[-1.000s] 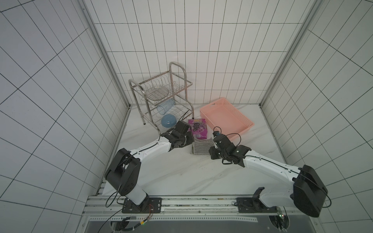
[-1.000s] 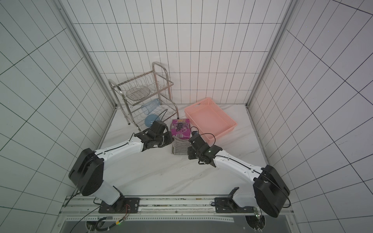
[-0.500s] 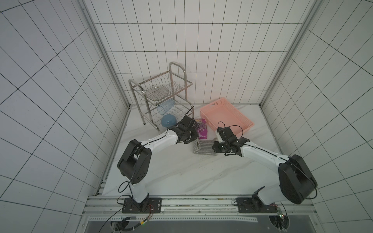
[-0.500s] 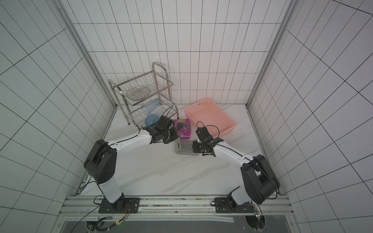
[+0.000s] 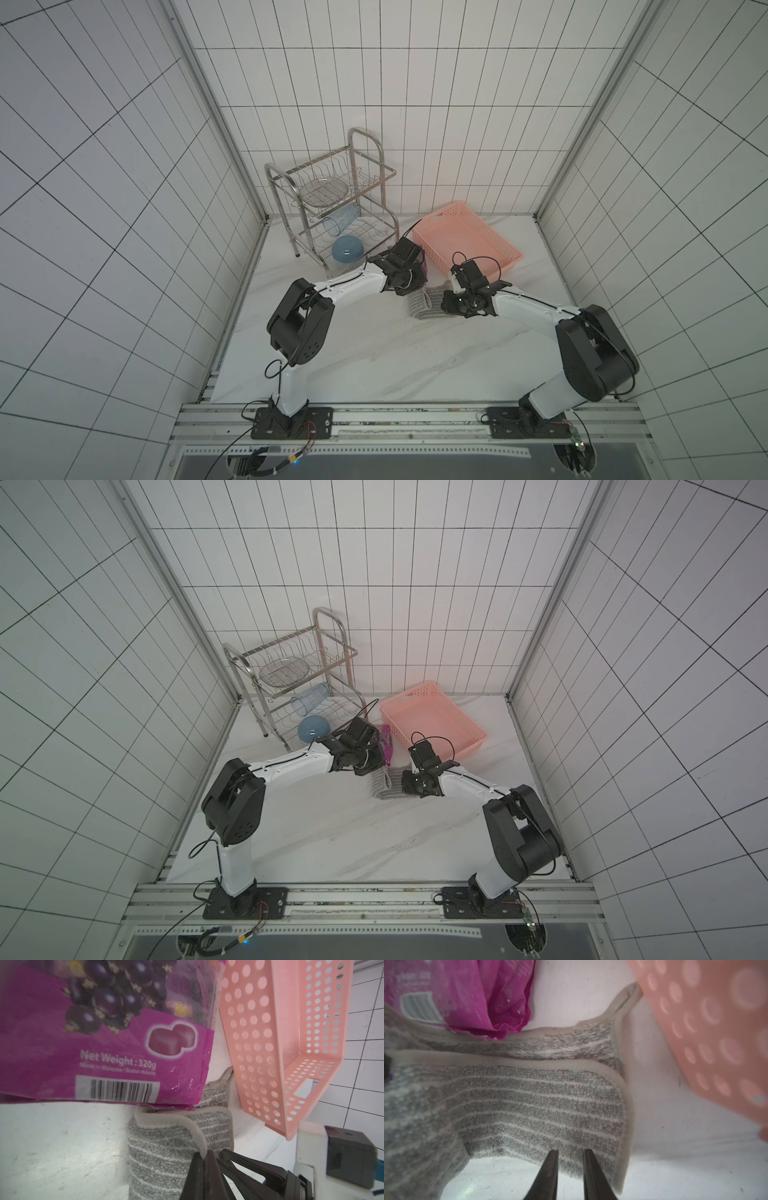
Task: Fold the square dishcloth
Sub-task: Fold the cleaning item at the center of the board.
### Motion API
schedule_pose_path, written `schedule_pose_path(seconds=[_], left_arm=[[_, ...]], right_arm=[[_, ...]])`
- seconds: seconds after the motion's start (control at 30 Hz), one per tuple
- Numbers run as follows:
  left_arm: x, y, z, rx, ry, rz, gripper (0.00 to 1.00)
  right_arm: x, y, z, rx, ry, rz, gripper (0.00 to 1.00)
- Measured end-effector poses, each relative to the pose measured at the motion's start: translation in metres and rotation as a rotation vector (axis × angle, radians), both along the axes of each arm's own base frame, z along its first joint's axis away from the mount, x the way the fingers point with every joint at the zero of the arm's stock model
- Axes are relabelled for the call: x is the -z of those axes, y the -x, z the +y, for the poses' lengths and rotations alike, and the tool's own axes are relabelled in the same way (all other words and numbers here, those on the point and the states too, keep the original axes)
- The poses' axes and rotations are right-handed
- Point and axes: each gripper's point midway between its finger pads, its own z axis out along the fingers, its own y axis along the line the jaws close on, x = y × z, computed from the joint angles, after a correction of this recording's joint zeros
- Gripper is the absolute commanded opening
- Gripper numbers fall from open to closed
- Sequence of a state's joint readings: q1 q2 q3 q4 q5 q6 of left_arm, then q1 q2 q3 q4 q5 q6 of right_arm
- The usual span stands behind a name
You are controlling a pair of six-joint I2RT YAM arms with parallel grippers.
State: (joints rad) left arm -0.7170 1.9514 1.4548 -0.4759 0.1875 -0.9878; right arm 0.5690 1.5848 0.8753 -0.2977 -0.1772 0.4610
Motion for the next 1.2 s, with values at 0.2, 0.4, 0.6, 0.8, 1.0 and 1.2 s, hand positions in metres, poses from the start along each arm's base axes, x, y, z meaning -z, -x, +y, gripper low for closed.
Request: schedule_pose_path(seconds=[0.2,0.4,0.6,0.8,1.0,1.2], left_arm=[[0.016,0.005,-0.012,0.019,0.004,0.042,0.00],[0.017,0.006,-0.024,0.030,0.024,0.051,0.00],[0.019,0.003,-0.036,0.047,0.046,0.054,0.00],[0.017,0.002,-0.041,0.058,0.062,0.057,0.00],[0.007,-0.002,-0.047,0.068,0.087,0.039,0.00],[0.004,0.000,-0.052,0.089,0.107,0.040,0.00]], right_arm=[[0.015,0.000,-0.002,0.007,0.016,0.033,0.24],[0.016,-0.002,-0.004,0.017,0.015,0.036,0.25],[-0.016,-0.004,-0.008,0.024,-0.010,-0.034,0.28],[-0.061,-0.005,-0.013,0.034,-0.061,-0.140,0.35],[-0.065,-0.003,-0.014,0.025,-0.093,-0.127,0.44],[-0.063,0.005,-0.007,-0.042,-0.124,-0.109,0.48]])
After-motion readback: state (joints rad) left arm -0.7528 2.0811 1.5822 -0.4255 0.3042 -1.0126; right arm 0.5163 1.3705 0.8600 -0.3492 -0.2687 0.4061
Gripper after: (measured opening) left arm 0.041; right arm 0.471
